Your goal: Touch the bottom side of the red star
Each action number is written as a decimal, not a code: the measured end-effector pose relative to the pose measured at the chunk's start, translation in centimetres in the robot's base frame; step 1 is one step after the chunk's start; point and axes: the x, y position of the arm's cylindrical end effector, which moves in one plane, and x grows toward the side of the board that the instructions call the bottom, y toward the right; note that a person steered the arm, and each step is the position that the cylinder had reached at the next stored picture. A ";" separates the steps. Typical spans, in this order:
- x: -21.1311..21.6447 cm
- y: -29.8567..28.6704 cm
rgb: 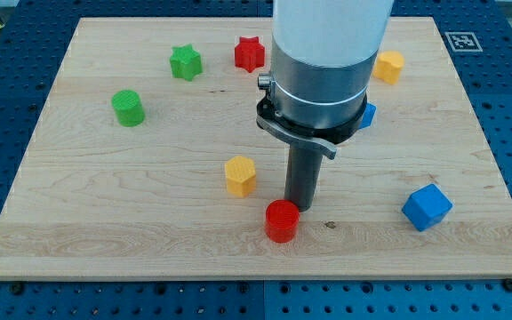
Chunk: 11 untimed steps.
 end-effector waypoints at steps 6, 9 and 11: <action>-13.0 0.4; -22.2 -6.0; -24.9 -12.2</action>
